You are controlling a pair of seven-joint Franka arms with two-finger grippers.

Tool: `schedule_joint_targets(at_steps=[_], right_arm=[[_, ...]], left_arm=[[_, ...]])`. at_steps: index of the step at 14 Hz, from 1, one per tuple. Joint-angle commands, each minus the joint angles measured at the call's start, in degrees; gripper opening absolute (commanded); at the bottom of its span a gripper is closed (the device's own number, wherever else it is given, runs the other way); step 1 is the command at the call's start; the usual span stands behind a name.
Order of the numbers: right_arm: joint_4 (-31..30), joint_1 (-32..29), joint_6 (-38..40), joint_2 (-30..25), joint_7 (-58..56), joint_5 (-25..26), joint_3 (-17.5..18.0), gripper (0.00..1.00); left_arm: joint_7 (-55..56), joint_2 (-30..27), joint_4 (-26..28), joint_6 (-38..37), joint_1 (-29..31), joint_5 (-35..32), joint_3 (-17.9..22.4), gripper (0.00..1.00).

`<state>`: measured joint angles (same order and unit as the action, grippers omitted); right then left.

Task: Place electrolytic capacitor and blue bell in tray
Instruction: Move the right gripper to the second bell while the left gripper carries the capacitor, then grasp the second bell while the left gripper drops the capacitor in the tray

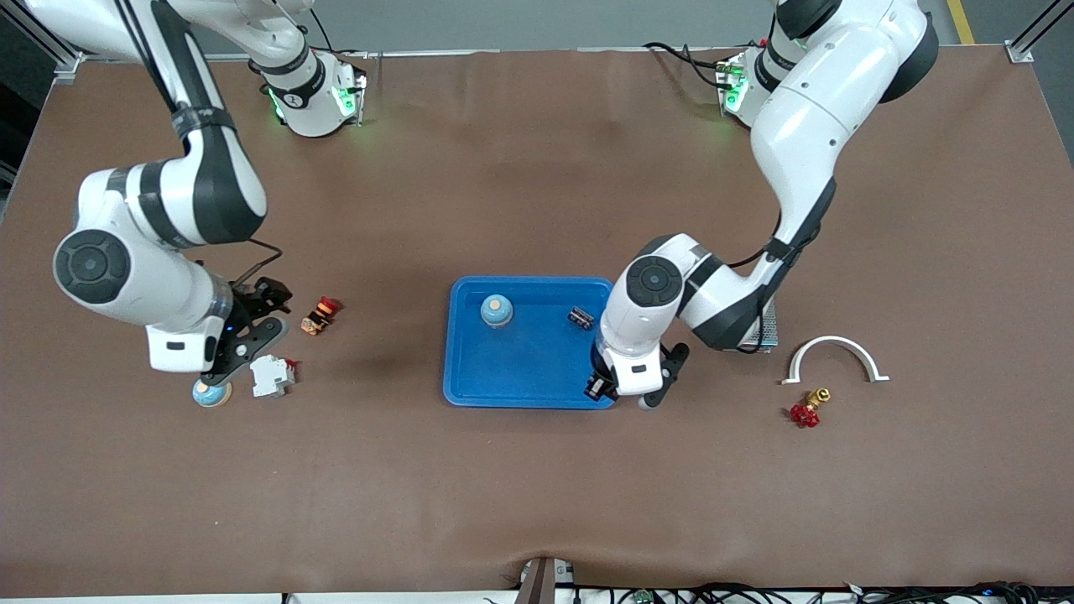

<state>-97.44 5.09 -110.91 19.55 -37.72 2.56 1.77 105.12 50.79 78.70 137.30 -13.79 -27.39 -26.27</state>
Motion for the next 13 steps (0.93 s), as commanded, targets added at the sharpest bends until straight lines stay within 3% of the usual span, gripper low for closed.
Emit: schedule_joint_targets(at_steps=[1,7,8,9,10,13], right_arm=[[-0.12,-4.73,-4.83,3.03,-9.45,0.69,1.13,1.0],[-0.12,-10.1,-14.06,9.36,-23.7,0.6,1.13,1.0],[-0.21,-10.8,-15.46,10.33,-25.02,0.6,1.22,1.0],[-0.21,-11.59,-17.13,11.47,-26.34,0.6,1.22,1.0],[-0.21,-12.47,-18.63,12.43,-28.18,0.6,1.22,1.0],[-0.21,-14.06,-20.14,14.29,-30.92,0.43,1.22,1.0]], left_arm=[[4.74,2.55,-2.23,3.05,-2.72,0.05,1.92,0.0],[4.84,4.94,-1.62,2.71,-5.72,-0.12,3.5,0.0],[4.57,4.76,-1.62,2.36,-5.8,-0.12,3.5,0.17],[4.49,4.59,-1.62,2.09,-5.63,-0.03,3.5,0.77],[3.96,4.24,-1.62,1.57,-5.2,0.05,3.5,1.0],[2.73,2.75,-1.79,0.17,-3.52,-0.12,3.07,1.0]])
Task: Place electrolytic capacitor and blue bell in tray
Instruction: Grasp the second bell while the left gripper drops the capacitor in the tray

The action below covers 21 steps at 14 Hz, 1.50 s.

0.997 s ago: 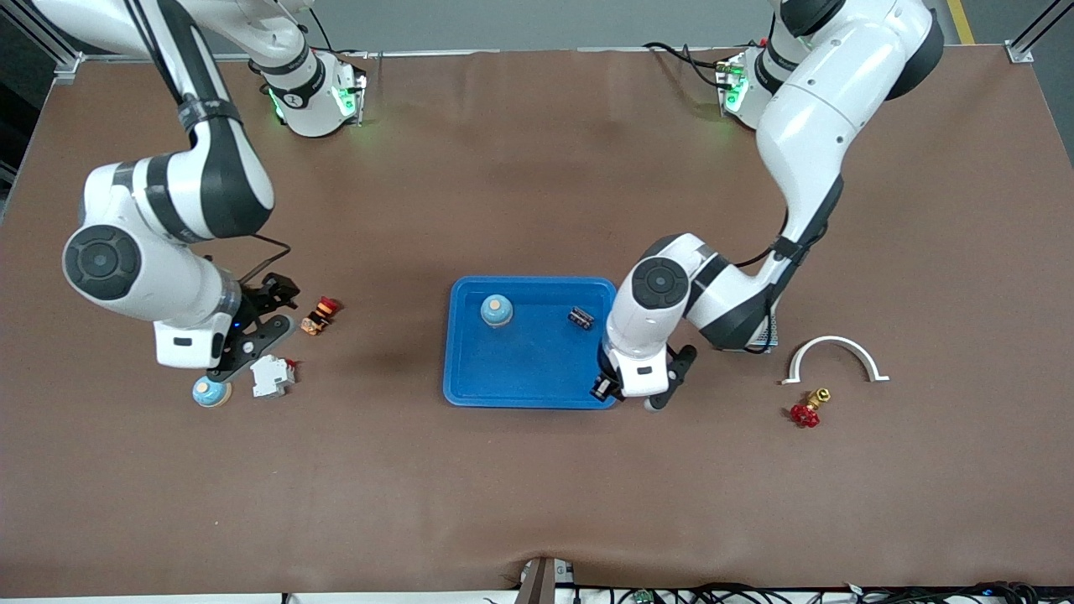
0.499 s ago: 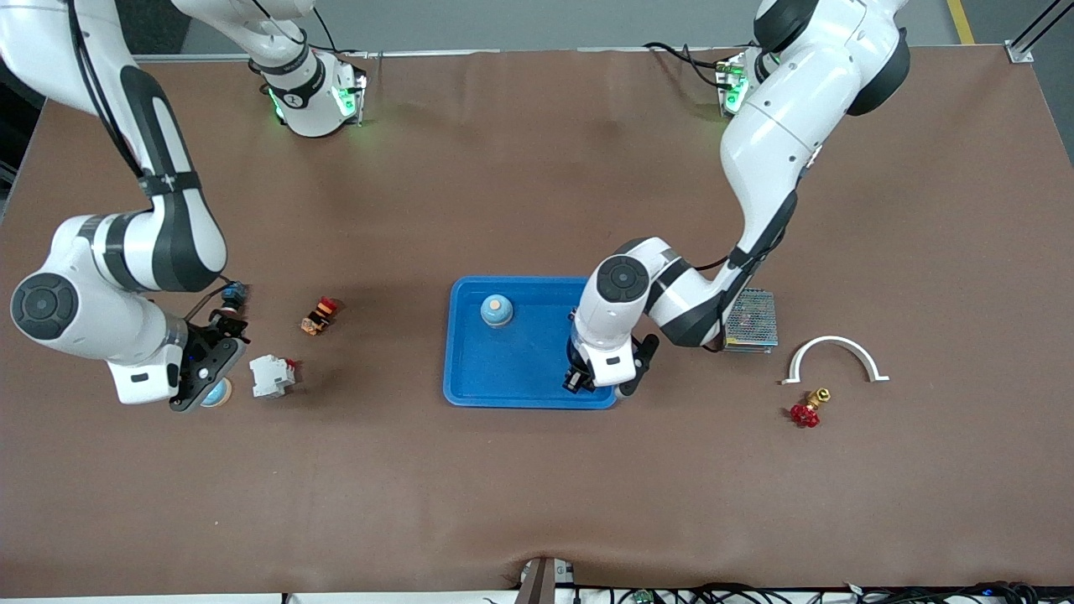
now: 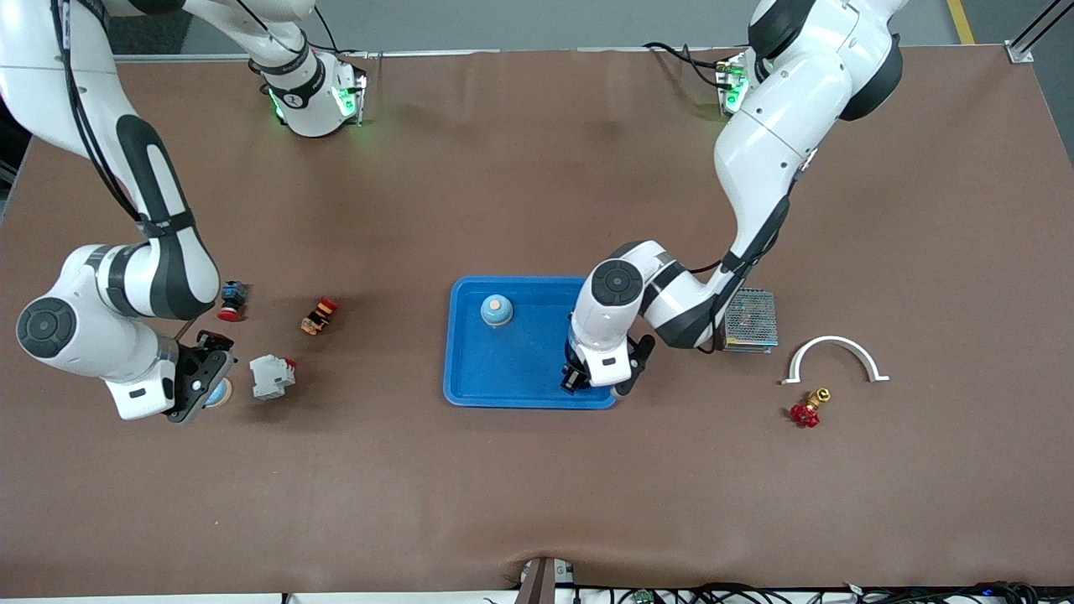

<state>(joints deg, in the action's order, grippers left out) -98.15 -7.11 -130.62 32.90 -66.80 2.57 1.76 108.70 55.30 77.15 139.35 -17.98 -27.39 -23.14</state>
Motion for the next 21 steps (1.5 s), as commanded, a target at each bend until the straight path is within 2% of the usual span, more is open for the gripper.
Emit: schedule_joint_targets(at_steps=[1,5,7,12,16,19,21], right_arm=[[0.41,-1.94,-0.6,1.02,-1.93,0.42,1.23,1.0],[0.33,-3.69,-4.38,3.56,-5.88,0.42,1.23,1.0],[0.15,-4.22,-5.0,4.01,-6.77,0.33,1.23,1.0],[-2.48,-5.1,-7.1,4.01,-7.38,0.33,1.32,1.0],[-5.65,-5.81,-11.32,4.01,-7.38,0.15,1.4,1.0],[-5.65,-5.98,-12.03,4.45,-7.65,0.07,1.4,1.0],[-5.65,-6.07,-12.56,4.98,-7.65,0.07,1.49,1.0]], left_arm=[[-2.34,-2.73,-0.42,-4.15,1.01,-0.12,-0.33,1.0],[-23.05,-10.19,-0.51,-16.18,4.0,1.71,-0.51,1.0],[-30.62,-14.49,-0.33,-17.87,7.06,2.07,-0.42,1.0],[-51.97,-23.81,-0.24,-27.53,15.07,5.66,-0.33,1.0],[-70.78,-29.36,-0.16,-32.38,21.92,10.16,-0.24,1.0],[-77.03,-32.44,-0.24,-35.55,26.48,10.68,-0.59,1.0],[-82.58,-34.37,-0.16,-36.16,30.44,14.19,-2.26,1.0]])
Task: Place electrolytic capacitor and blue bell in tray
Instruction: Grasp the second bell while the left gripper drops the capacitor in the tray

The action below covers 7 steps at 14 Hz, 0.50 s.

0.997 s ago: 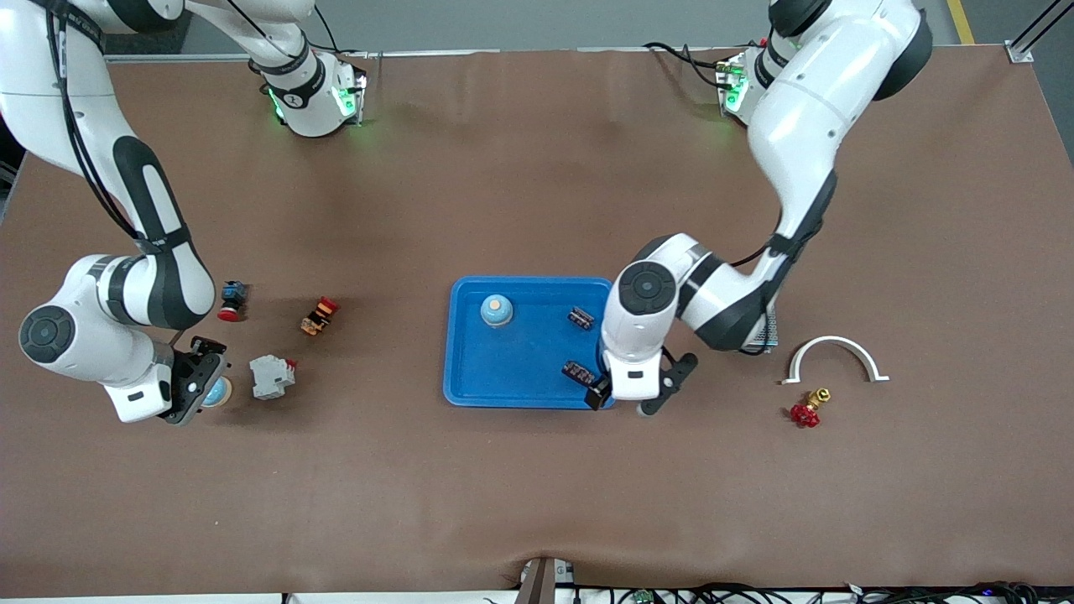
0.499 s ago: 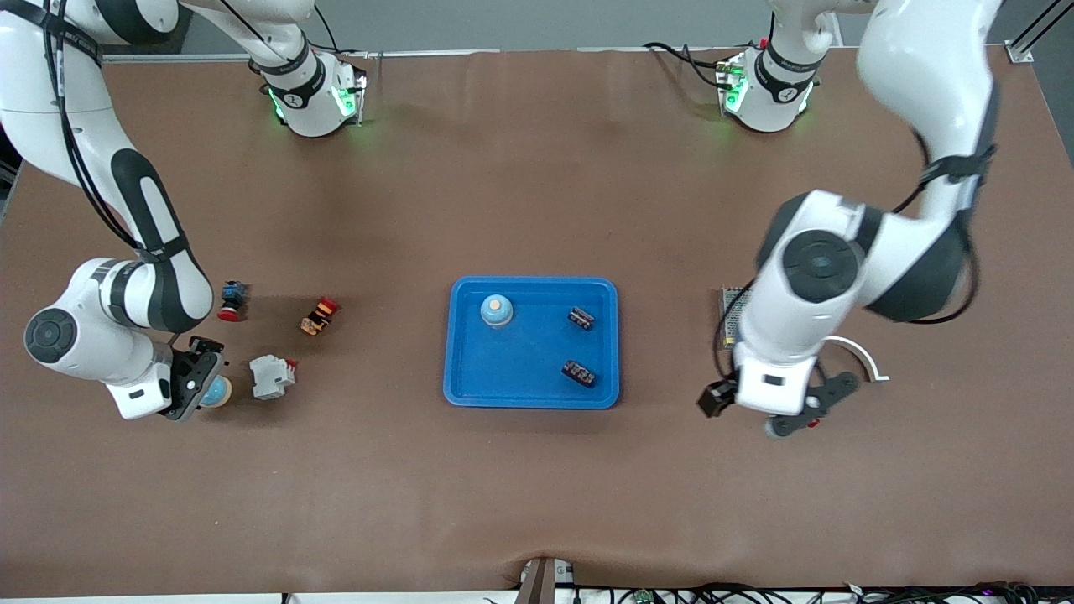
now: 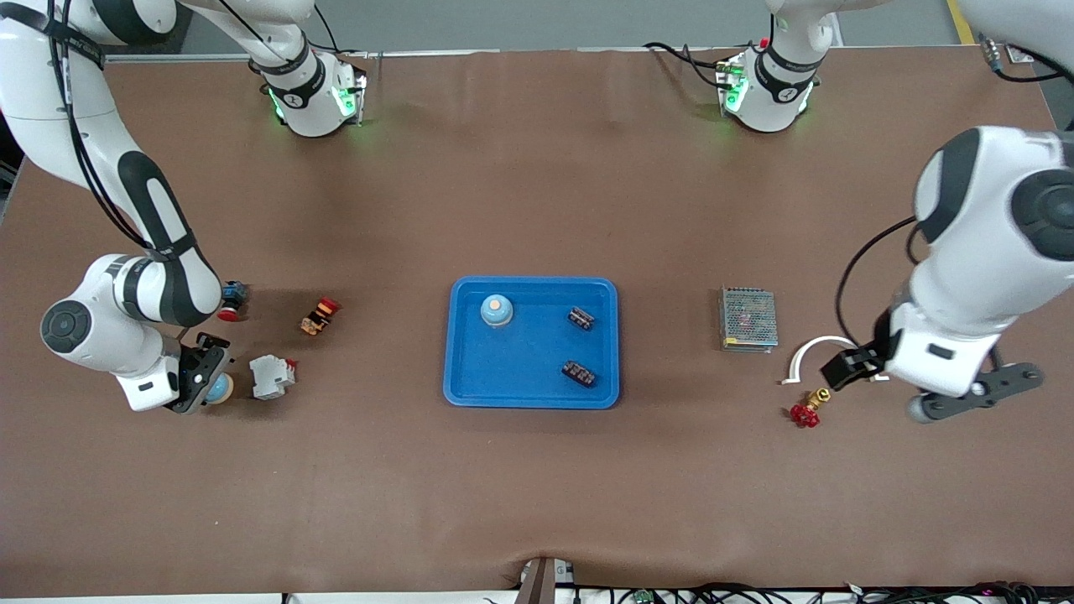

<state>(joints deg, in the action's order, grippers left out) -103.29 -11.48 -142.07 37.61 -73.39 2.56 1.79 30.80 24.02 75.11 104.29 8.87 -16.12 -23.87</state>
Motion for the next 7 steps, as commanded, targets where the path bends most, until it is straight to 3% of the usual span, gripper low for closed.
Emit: schedule_joint_targets(at_steps=[1,4,7], right_arm=[[-0.5,-1.62,-1.11,0.28,-1.05,0.07,1.37,1.0],[-0.42,-1.62,-1.72,0.62,-1.05,-0.19,1.46,1.0],[-0.42,-1.62,-2.25,0.98,-1.14,-0.19,1.46,1.0]], left_arm=[[-6.87,-3.97,1.88,-2.58,4.92,3.28,-1.7,1.0],[-12.93,-8.88,3.72,-6.02,4.32,4.25,1.09,1.0],[-17.95,-18.01,12.4,-6.29,-1.21,9.24,10.84,1.0]])
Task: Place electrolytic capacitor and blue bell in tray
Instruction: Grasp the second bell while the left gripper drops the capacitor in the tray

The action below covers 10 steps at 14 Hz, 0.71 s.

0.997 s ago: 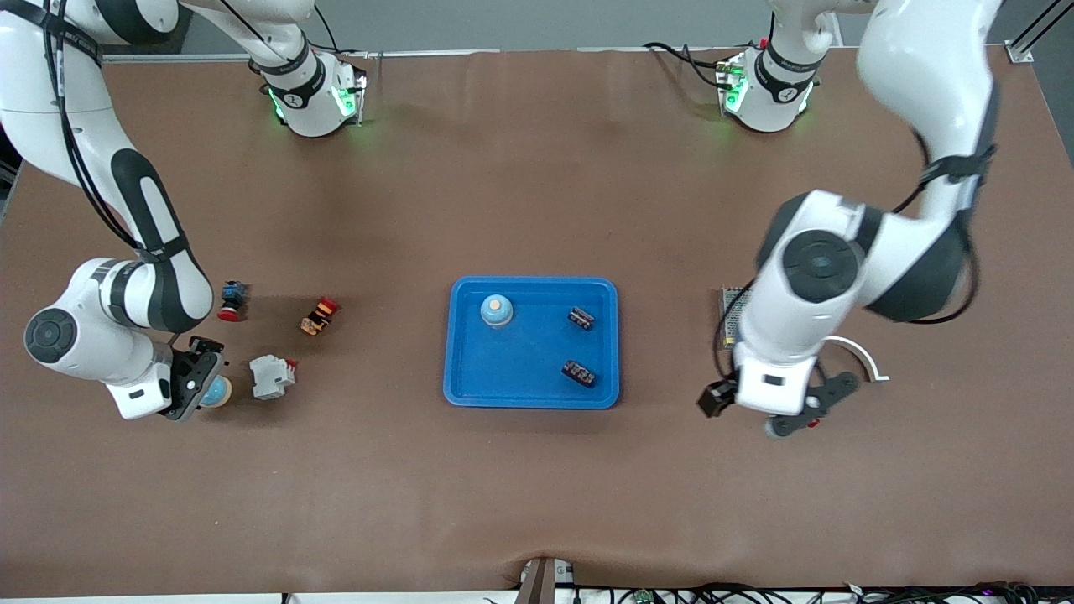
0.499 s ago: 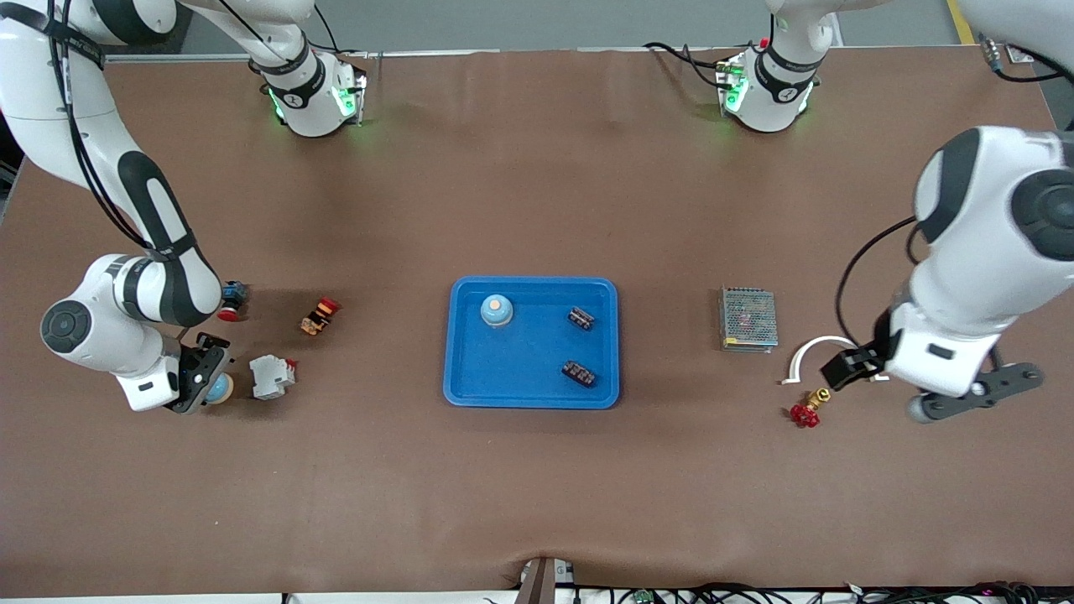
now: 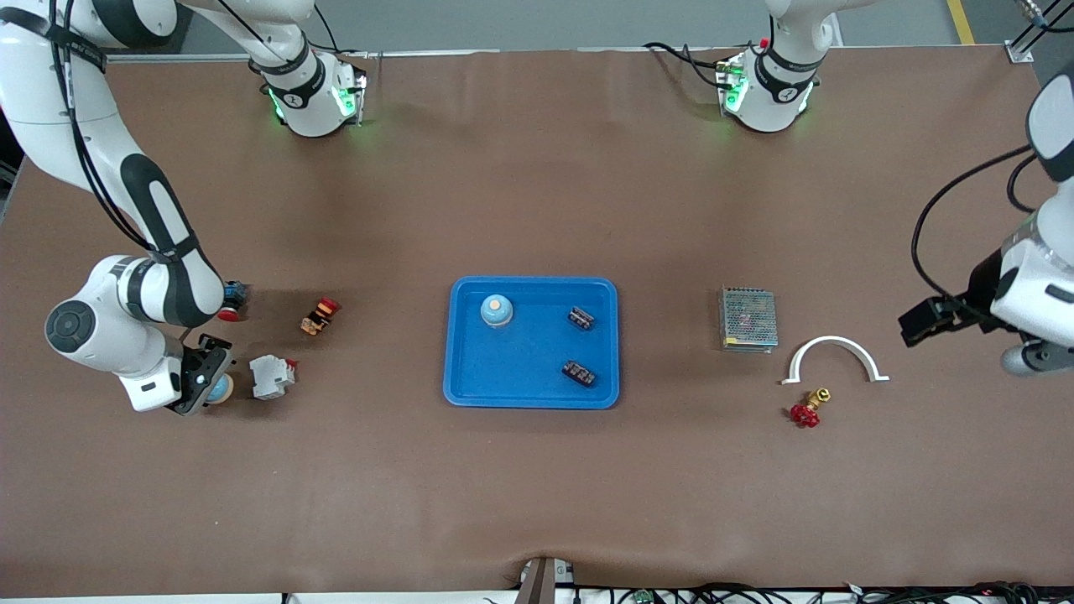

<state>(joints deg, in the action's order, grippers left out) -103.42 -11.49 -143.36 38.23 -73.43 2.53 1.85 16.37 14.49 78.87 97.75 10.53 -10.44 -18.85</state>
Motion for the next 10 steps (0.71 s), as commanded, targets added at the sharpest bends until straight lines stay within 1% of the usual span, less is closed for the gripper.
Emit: schedule_joint_targets(at_steps=[1,2,3,4,5,6,7,10], right_arm=[[-0.2,-1.69,-0.95,0.35,-1.1,-0.16,1.4,1.0],[-0.2,-1.69,-0.95,0.44,-1.01,-0.25,1.4,0.87],[-0.2,-1.6,-0.95,0.44,-1.01,-0.25,1.4,0.61],[-0.11,-1.6,-0.95,0.44,-0.93,-0.25,1.4,0.43],[-0.11,-1.6,-0.95,0.44,-0.93,-0.25,1.4,0.3],[-0.11,-1.6,-0.87,0.44,-0.84,-0.25,1.49,0.2],[-0.11,-1.52,-0.87,0.44,-0.84,-0.25,1.49,0.17],[0.06,-1.25,-0.52,0.35,-0.4,-0.33,1.58,0.16]], left_arm=[[-4.93,-11.3,11.46,0.25,-4.19,5.15,8.28,1.0],[-5.99,-13.32,13.31,0.25,-5.59,5.95,10.65,1.0],[-6.87,-14.74,14.29,-0.27,-6.91,6.48,12.76,1.0],[-7.31,-15.88,14.91,-1.75,-8.14,6.83,14.09,1.0],[-7.4,-16.24,15.0,-2.73,-8.24,6.83,14.19,1.0],[-6.97,-16.25,14.83,-3.78,-8.24,6.83,14.19,1.0],[-6.7,-16.42,14.56,-4.66,-8.16,6.75,14.1,1.0],[-7.58,-16.33,13.24,-5.11,-7.89,6.92,13.84,1.0]])
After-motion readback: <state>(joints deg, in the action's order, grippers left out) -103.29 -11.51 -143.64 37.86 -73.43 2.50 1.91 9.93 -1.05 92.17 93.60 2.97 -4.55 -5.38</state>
